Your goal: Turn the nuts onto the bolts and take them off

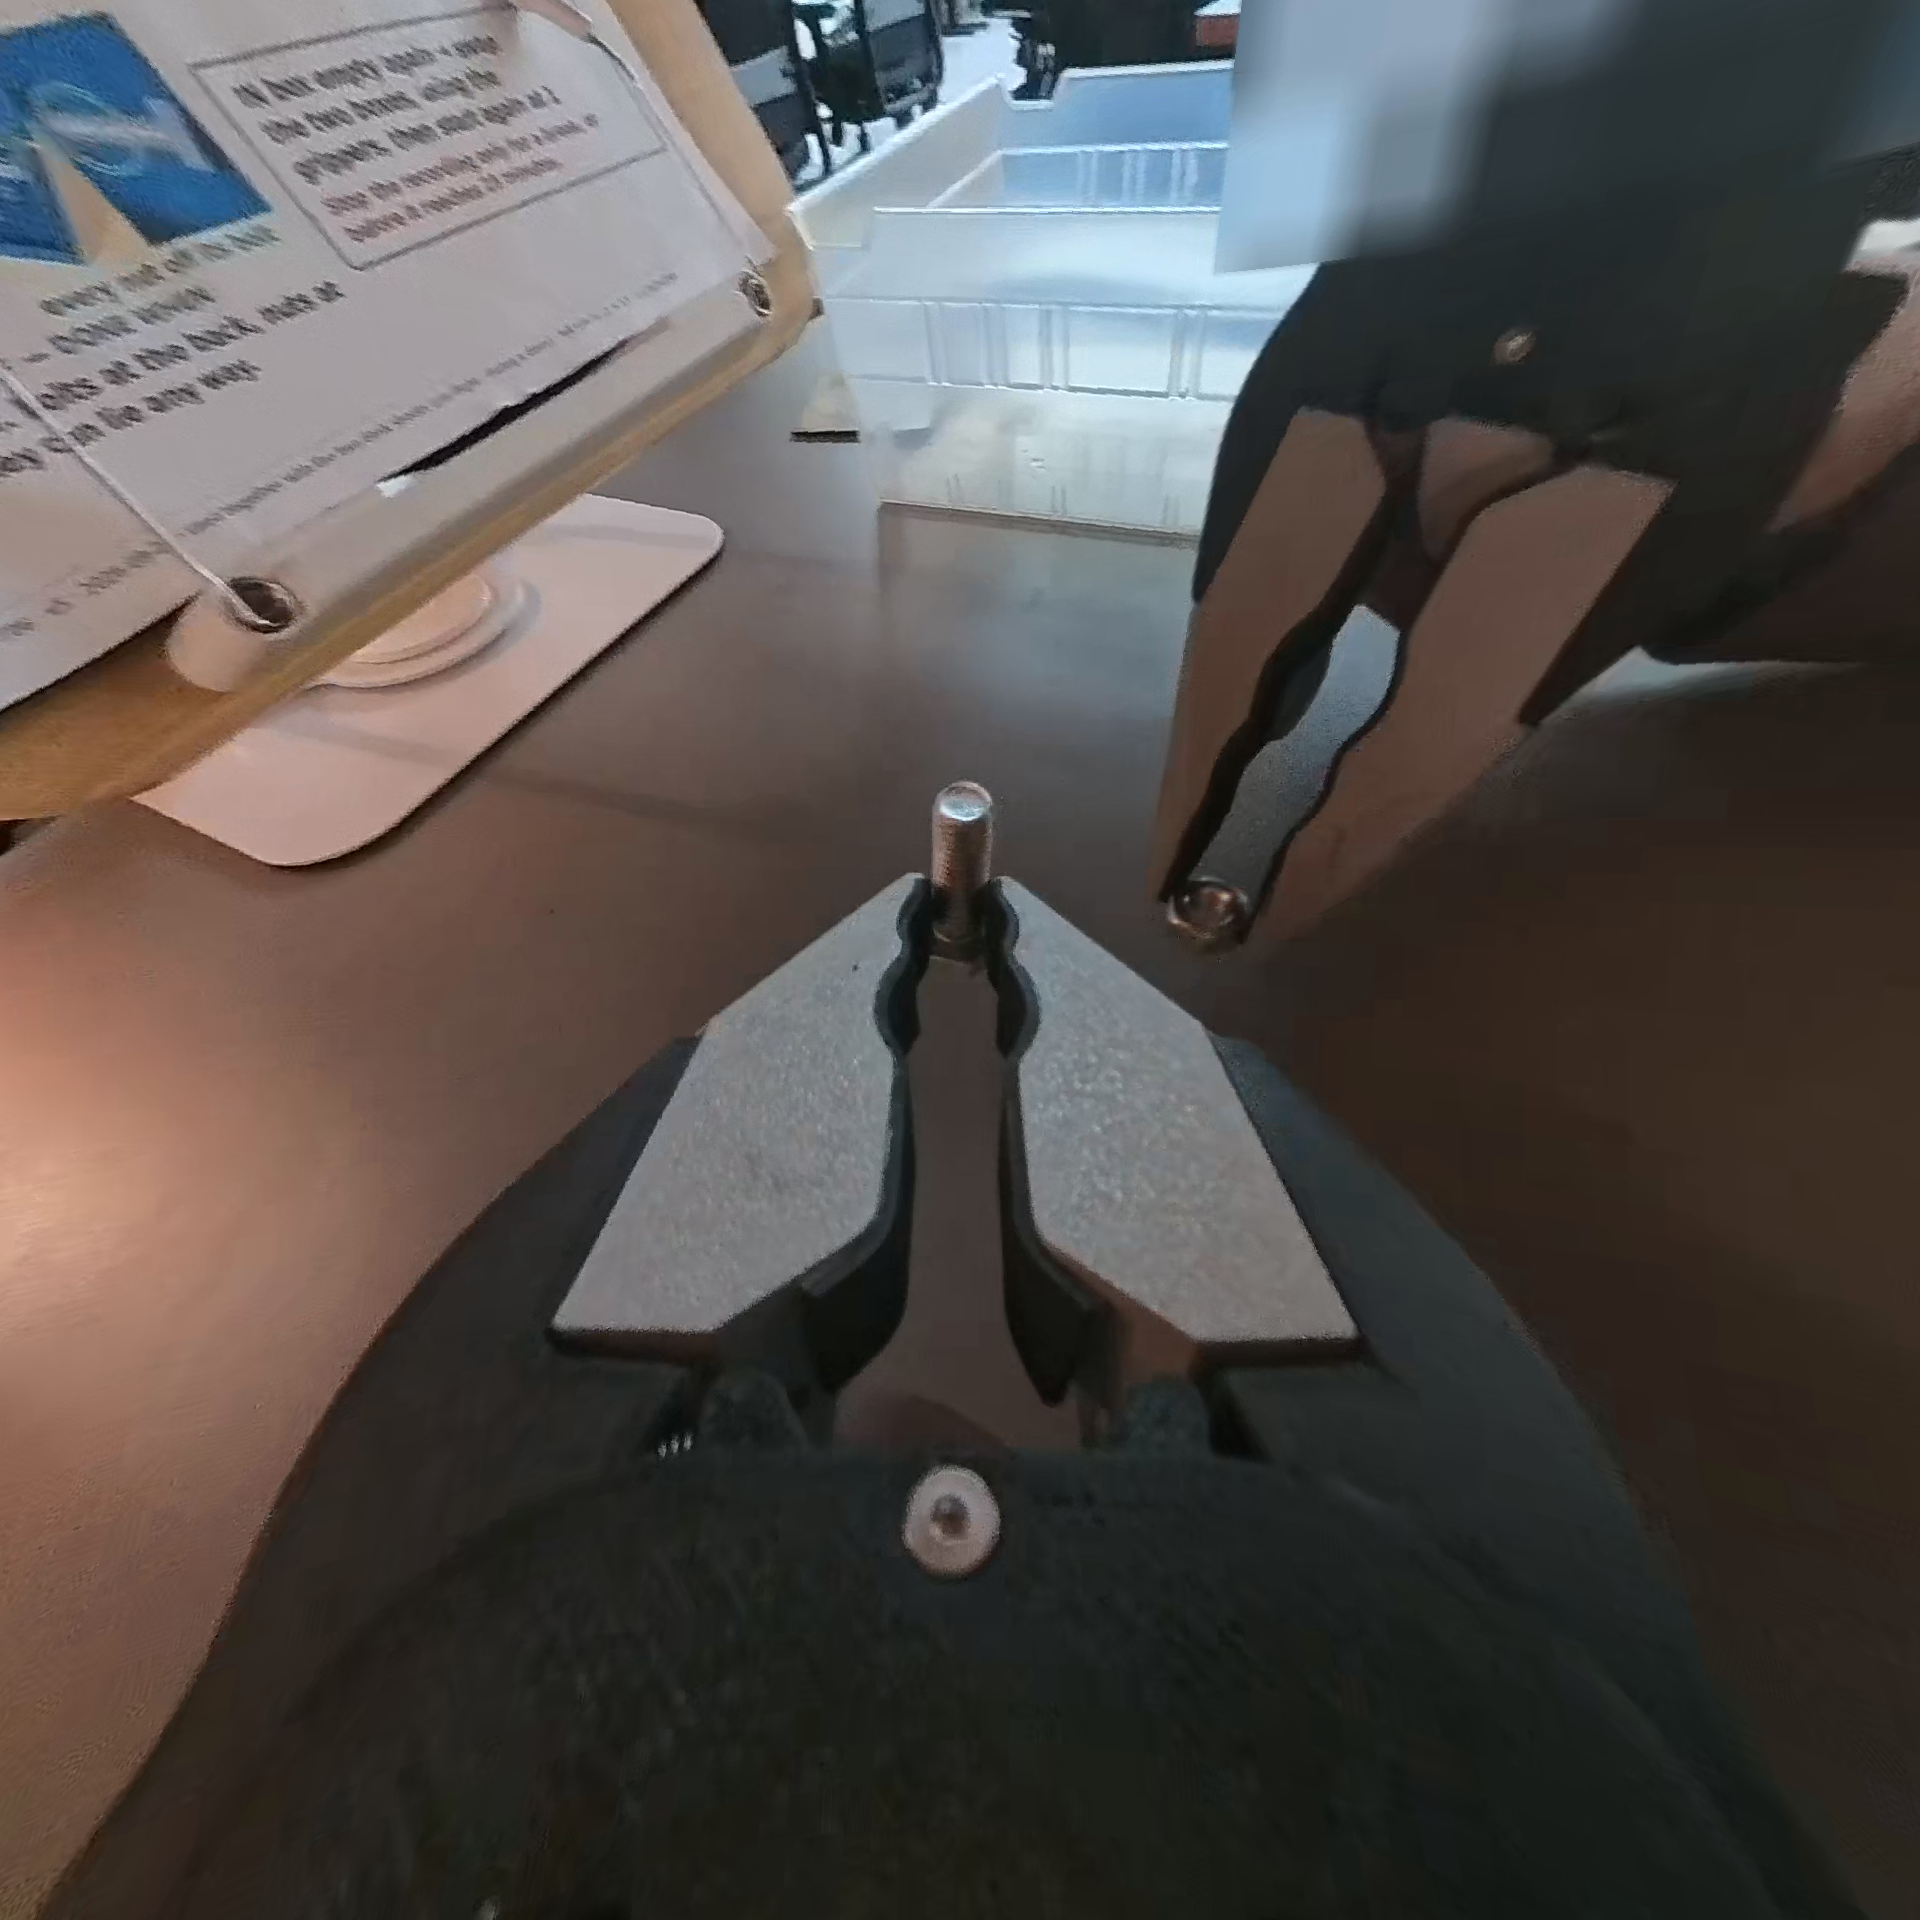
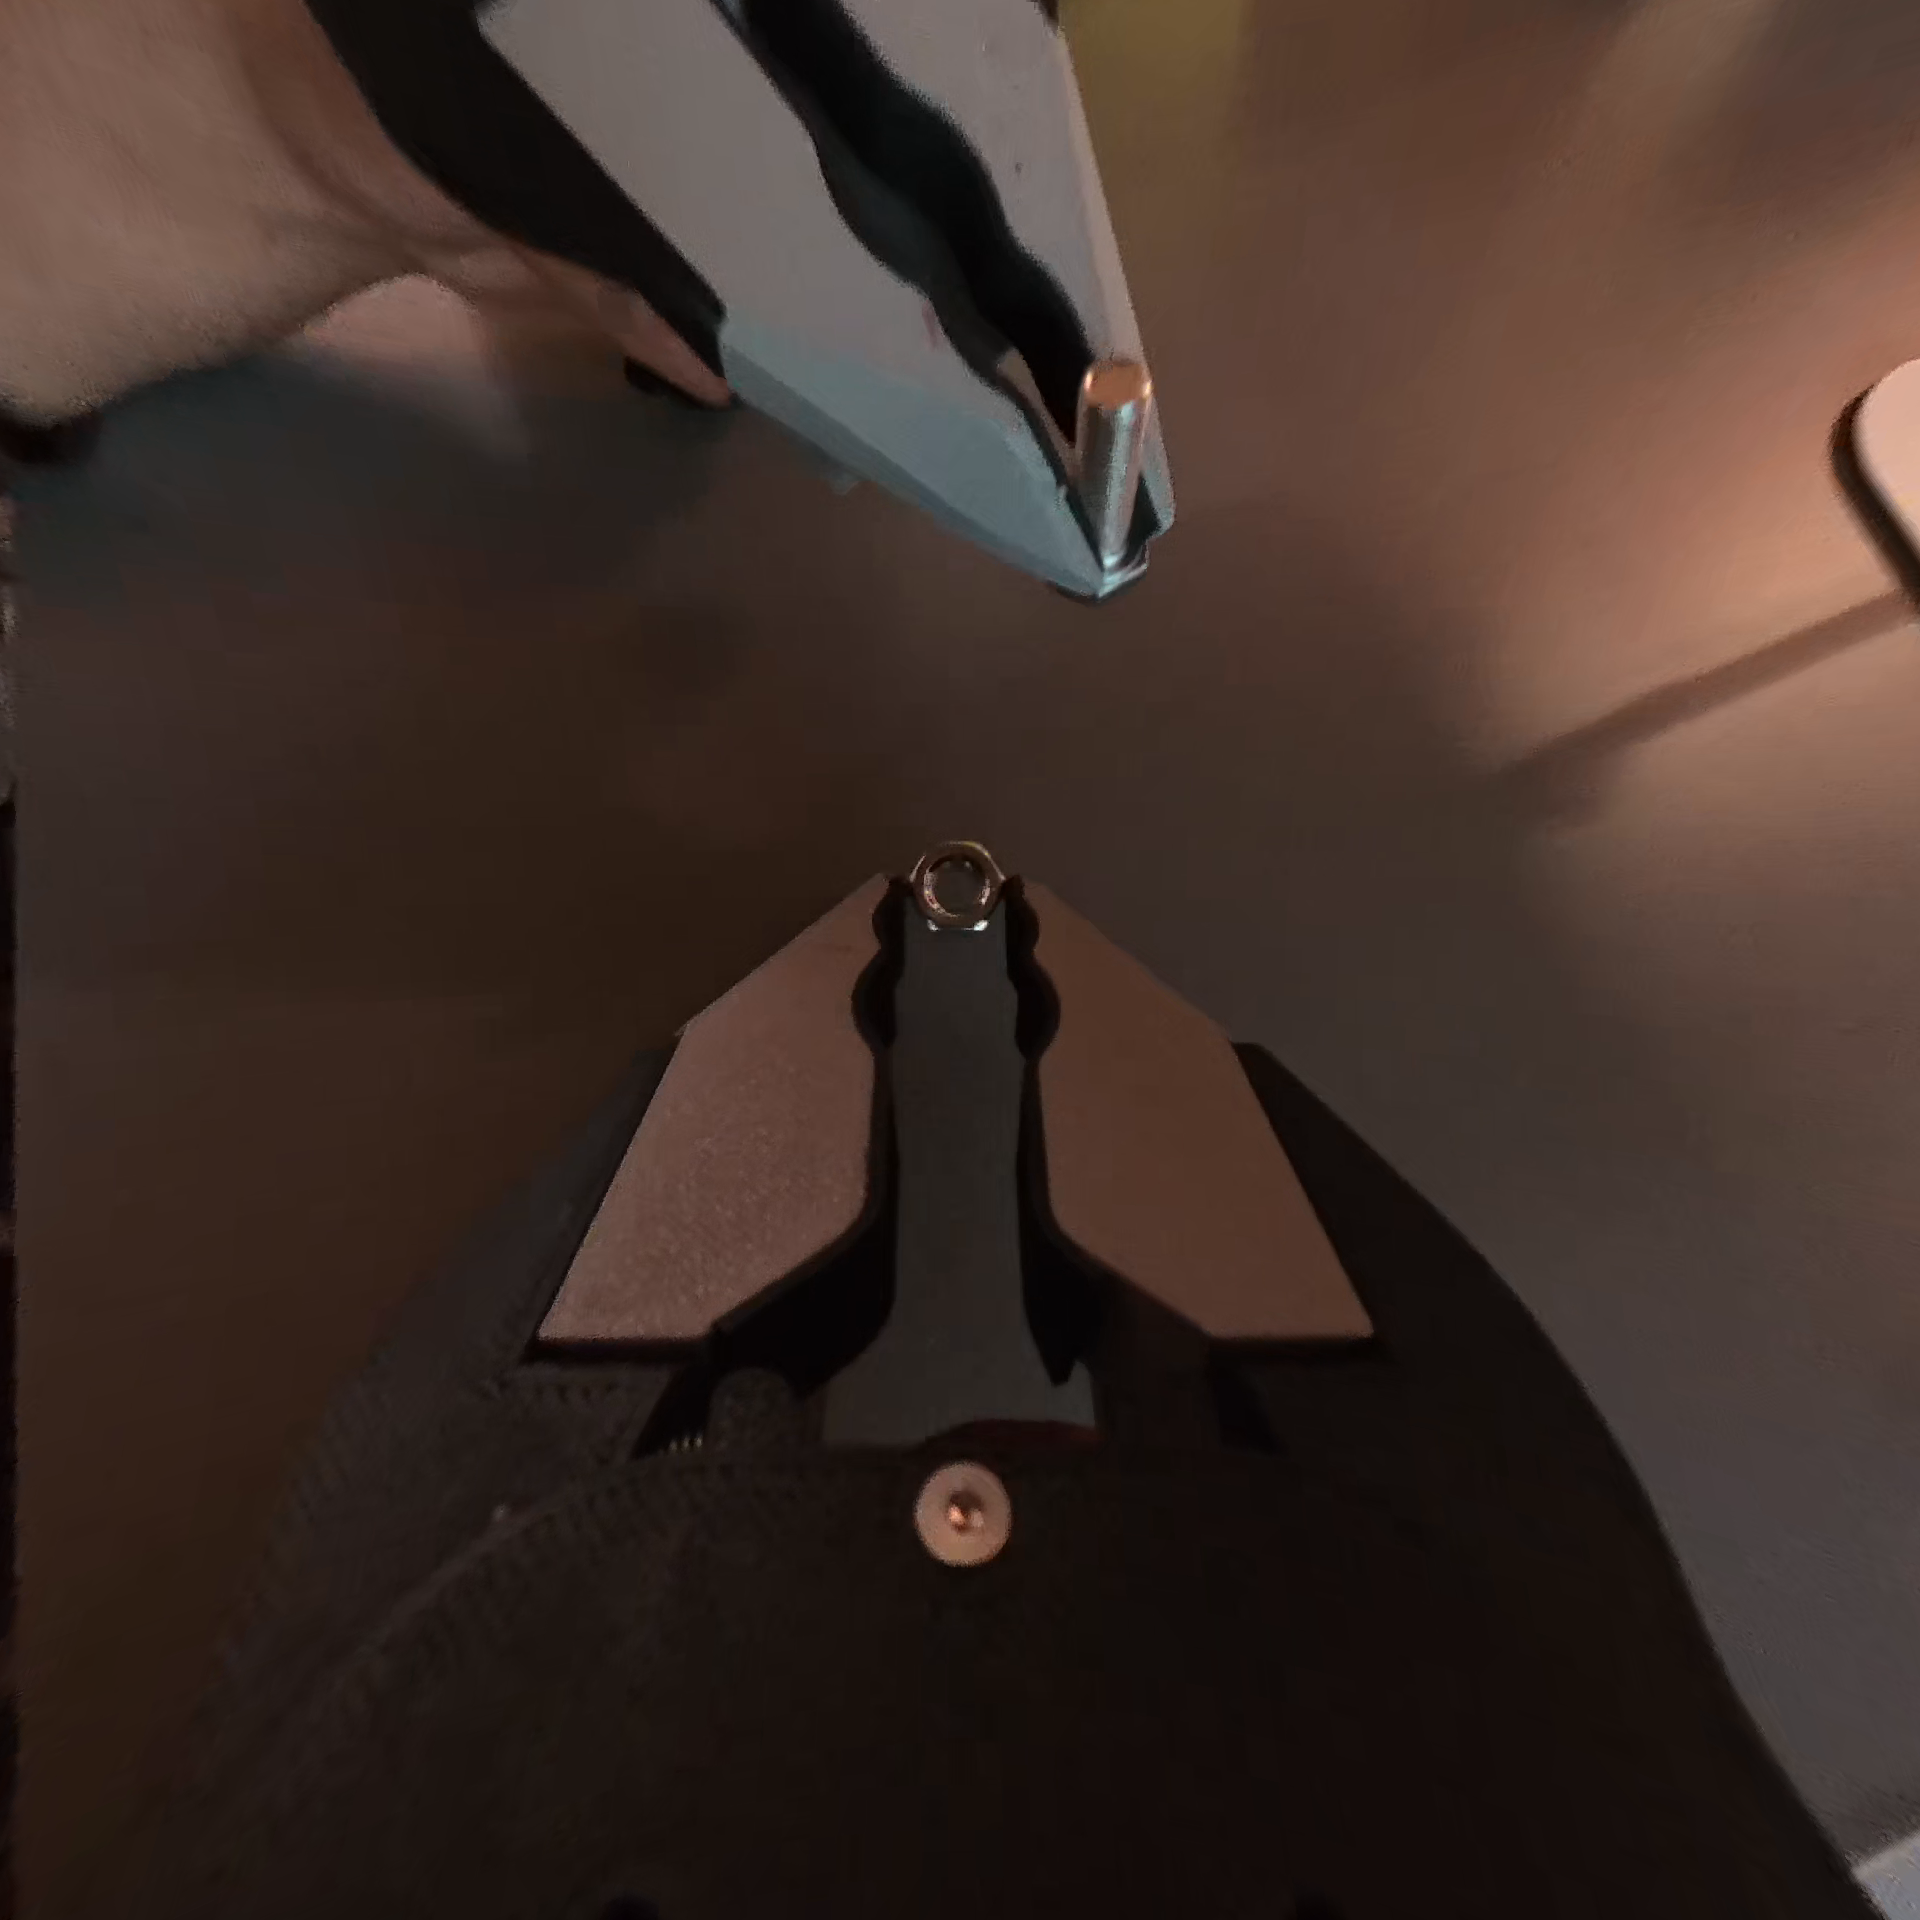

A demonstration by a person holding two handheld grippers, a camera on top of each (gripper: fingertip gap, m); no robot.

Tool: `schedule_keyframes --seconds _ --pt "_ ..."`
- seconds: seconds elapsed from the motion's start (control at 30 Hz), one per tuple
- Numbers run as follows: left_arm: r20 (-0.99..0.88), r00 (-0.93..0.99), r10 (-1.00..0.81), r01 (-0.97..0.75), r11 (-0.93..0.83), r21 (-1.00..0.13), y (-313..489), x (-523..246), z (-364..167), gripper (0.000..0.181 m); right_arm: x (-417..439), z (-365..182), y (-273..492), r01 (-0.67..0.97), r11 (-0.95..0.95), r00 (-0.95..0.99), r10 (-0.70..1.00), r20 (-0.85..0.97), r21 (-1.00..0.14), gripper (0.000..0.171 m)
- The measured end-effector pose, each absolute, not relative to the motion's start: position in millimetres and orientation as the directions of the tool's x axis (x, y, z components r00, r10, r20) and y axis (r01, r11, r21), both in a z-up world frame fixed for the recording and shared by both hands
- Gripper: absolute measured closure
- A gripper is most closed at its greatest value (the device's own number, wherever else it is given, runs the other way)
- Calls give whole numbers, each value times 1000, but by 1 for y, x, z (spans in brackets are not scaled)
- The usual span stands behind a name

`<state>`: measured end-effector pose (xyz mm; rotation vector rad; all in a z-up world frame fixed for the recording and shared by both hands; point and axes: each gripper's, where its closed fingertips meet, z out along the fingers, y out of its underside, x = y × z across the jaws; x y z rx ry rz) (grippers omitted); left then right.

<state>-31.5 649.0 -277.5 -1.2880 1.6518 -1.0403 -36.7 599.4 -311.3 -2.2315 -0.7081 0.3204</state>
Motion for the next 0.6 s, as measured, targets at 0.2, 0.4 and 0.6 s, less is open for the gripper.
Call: schedule_keyframes --seconds 0.2,0.4,0.6 --pt "-78 -165 -983 -337 130 -932 653 -32 -276 174 -35 -268 627 371 -552 822 569 -12 -747 156" --pt "-81 -86 -993 -359 106 -927 670 -32 -278 174 -38 -234 660 388 -535 792 610 -25 -750 156" --pt "34 -12 -999 -403 -27 -915 689 -37 -284 174 -49 -234 680 408 -548 761 646 -59 -730 156"
